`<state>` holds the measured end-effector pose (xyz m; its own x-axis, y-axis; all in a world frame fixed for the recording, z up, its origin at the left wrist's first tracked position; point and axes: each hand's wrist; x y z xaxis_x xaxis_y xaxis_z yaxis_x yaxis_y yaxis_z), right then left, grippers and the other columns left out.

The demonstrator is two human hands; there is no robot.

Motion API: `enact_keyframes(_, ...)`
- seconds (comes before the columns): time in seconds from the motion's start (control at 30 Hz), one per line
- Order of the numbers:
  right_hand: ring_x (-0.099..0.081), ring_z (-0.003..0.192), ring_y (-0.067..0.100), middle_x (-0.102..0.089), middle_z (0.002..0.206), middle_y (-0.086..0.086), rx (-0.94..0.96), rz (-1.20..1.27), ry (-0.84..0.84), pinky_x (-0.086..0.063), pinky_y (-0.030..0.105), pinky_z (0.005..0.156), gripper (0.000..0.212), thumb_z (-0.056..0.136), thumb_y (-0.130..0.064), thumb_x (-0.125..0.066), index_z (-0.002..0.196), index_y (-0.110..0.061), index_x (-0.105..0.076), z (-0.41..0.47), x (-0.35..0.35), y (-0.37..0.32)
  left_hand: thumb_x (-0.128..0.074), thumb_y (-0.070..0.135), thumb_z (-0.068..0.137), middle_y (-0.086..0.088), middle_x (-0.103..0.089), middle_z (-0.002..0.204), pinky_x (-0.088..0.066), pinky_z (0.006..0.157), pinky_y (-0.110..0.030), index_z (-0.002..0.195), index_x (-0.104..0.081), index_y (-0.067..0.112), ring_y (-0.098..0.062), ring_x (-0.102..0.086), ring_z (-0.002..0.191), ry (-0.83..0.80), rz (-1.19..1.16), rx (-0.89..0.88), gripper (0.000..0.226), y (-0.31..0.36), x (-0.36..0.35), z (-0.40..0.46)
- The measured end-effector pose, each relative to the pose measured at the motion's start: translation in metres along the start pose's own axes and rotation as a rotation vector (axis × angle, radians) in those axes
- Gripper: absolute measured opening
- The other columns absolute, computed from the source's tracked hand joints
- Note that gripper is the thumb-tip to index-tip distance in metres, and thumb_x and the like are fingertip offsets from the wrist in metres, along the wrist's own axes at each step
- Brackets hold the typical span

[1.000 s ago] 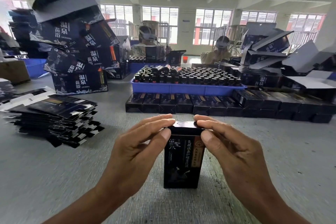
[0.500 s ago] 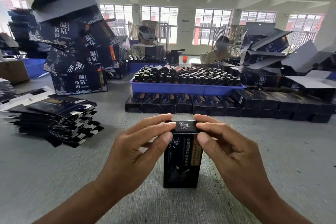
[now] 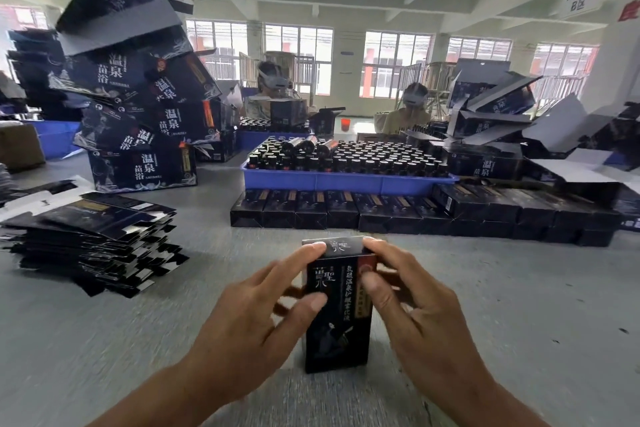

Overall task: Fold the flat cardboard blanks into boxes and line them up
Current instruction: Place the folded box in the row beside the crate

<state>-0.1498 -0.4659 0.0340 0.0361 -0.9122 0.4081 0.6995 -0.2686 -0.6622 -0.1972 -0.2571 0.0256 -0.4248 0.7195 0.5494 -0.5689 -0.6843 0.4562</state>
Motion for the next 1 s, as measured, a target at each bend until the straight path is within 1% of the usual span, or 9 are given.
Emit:
enact_keyframes(0.07,-0.053,0.109,-0.023,-0.048,0.114,-0.056,-0.101,-0.041,-0.113,-0.048,0.003,0.076,0.052,0.092,-0.058,-0.049,0.133,-0.077,-0.023,-0.001,-0.005,0.006,-0.051,0.057,0.093,0.036,-0.057,0.113,-0.053,0.067,-0.008,0.138,-0.021,0.073,0.011,-0.066,0.093,-0.058,-0.055,0.118,0.056,-0.003,-0.003,0.0)
enact_keyframes(0.17,-0.054,0.114,-0.013,-0.04,0.13,-0.046,-0.143,-0.138,-0.231,-0.051,0.016,0.09,0.077,0.095,-0.045,-0.062,0.136,-0.078,-0.006,-0.003,-0.009,0.013,-0.057,0.058,0.083,0.023,-0.07,0.103,-0.057,0.065,-0.018,0.134,-0.03,0.072,-0.004,-0.073,0.085,0.025,-0.19,0.25,0.059,-0.012,-0.002,0.003)
enact_keyframes(0.27,-0.048,0.123,-0.006,-0.036,0.14,-0.034,-0.032,-0.318,-0.348,-0.045,0.021,0.102,0.074,0.085,-0.06,-0.064,0.143,-0.065,-0.018,-0.006,-0.014,0.014,-0.063,0.056,0.074,0.005,-0.077,0.095,-0.057,0.063,-0.028,0.123,-0.039,0.07,-0.017,-0.075,0.076,0.116,-0.322,0.394,0.057,-0.021,0.003,0.005)
enact_keyframes(0.4,-0.041,0.134,0.006,-0.024,0.154,-0.024,0.006,-0.499,-0.394,-0.045,0.031,0.107,0.086,0.073,-0.089,-0.047,0.147,-0.053,-0.021,-0.013,-0.025,0.014,-0.064,0.054,0.073,0.001,-0.078,0.084,-0.057,0.068,-0.04,0.124,-0.042,0.06,-0.02,-0.075,0.07,0.104,-0.326,0.476,0.056,-0.026,0.004,0.006)
enact_keyframes(0.63,-0.049,0.124,0.013,-0.039,0.148,-0.013,-0.07,-0.624,-0.276,-0.047,0.029,0.103,0.064,0.081,-0.064,-0.049,0.139,-0.046,-0.029,-0.005,-0.02,0.02,-0.062,0.057,0.072,0.009,-0.078,0.092,-0.057,0.069,-0.04,0.114,-0.032,0.082,-0.019,-0.076,0.075,0.12,-0.388,0.549,0.058,-0.019,-0.008,0.008)
enact_keyframes(0.73,-0.05,0.12,0.012,-0.044,0.145,-0.012,-0.191,-0.617,-0.172,-0.045,0.031,0.101,0.066,0.08,-0.067,-0.039,0.14,-0.043,-0.029,0.021,-0.005,0.029,-0.061,0.072,0.079,0.024,-0.074,0.095,-0.054,0.082,-0.039,0.115,-0.027,0.085,-0.006,-0.074,0.08,0.11,-0.231,0.565,0.052,-0.03,-0.009,0.005)
enact_keyframes(0.8,-0.054,0.116,0.016,-0.05,0.143,-0.006,-0.23,-0.681,-0.111,-0.049,0.036,0.099,0.065,0.085,-0.065,-0.036,0.144,-0.038,-0.034,0.047,0.01,0.043,-0.064,0.066,0.071,0.029,-0.072,0.092,-0.054,0.09,-0.04,0.111,-0.032,0.084,0.0,-0.072,0.082,0.078,-0.094,0.551,0.054,-0.037,-0.012,0.003)
enact_keyframes(0.9,-0.056,0.117,0.024,-0.053,0.143,0.005,-0.299,-0.869,-0.077,-0.048,0.043,0.1,0.06,0.095,-0.06,-0.039,0.147,-0.031,-0.039,0.09,0.039,0.075,-0.075,0.045,0.081,0.04,-0.065,0.091,-0.056,0.081,-0.03,0.11,-0.031,0.085,0.01,-0.066,0.082,-0.029,0.078,0.452,0.066,-0.044,-0.019,-0.001)
enact_keyframes(1.0,-0.054,0.121,0.031,-0.058,0.136,0.007,-0.442,-0.977,-0.015,-0.042,0.047,0.1,0.056,0.094,-0.059,-0.042,0.142,-0.029,-0.047,0.124,0.067,0.109,-0.06,0.059,0.079,0.045,-0.061,0.093,-0.056,0.071,-0.018,0.127,-0.032,0.075,0.017,-0.057,0.087,-0.186,0.326,0.236,0.057,-0.051,-0.025,0.0)
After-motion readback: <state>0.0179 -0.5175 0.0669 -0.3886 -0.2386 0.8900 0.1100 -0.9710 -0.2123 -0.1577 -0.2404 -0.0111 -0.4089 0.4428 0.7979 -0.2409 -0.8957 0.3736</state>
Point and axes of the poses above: each hand's wrist, its own z-axis towards the middle knuckle, its own x-axis out of the back of the hand, y = z × x
